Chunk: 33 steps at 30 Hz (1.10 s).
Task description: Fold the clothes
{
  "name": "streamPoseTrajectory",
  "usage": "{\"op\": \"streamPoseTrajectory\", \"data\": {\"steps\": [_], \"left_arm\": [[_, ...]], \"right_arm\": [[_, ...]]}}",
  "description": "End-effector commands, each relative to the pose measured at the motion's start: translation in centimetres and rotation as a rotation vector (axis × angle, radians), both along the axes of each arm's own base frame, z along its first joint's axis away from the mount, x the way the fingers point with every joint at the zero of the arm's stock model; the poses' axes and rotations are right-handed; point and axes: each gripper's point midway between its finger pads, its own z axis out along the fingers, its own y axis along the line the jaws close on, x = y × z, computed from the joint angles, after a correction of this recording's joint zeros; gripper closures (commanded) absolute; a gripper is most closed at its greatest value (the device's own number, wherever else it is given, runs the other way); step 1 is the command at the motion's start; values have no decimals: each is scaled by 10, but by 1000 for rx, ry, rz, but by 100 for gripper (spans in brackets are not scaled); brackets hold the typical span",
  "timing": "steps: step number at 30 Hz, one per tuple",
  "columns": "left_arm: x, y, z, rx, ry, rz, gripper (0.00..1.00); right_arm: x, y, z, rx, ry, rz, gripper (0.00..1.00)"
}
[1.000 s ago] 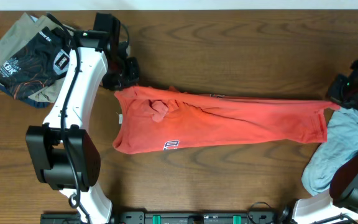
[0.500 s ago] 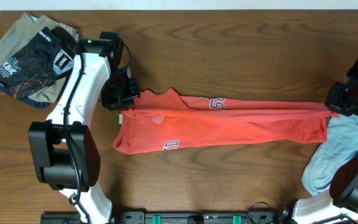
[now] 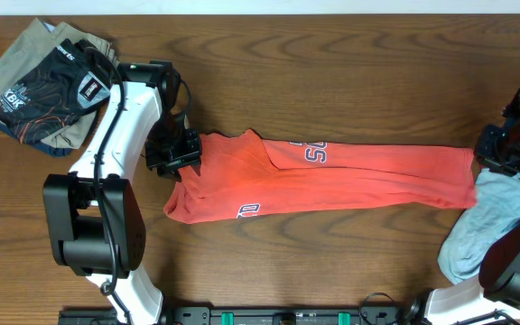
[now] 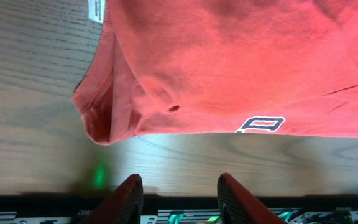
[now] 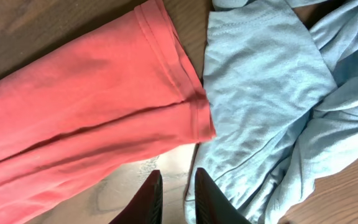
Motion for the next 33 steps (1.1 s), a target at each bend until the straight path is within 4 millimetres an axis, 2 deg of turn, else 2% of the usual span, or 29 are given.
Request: {"op": "streamPoseTrajectory", "data": {"steps": [1,6,10,13,16,19,22,29,33], "left_arm": [[2,8,1,34,-22,-1,59],[28,7,-3,33,-127,-1,58],[56,-1,-4,-8,-244,5,58],[78,-10,-2,-39,-335,-2,57],[99,-22,0,-53,-433,-27,53],[115,-37,1,-65,-506,-60,52],[121,-38,-9,0,-518,-86,52],[115,-41,-45,42,-436,-116,51],[109,-60,-53,-34,-407,-144,52]], "right_arm": [[-4,-4,3,-17,-2,-5,83],[2,-8,0,-24,-14,14,82],[5,-6,-11,2,3,46,68],[7,-2,-23,44,17,45,63],[10,2,-34,86,28,45,52],[11,5,-41,110,43,46,46],[11,5,-43,112,46,46,45],[11,5,-43,112,47,45,44],[12,5,-43,110,43,45,44]]}}
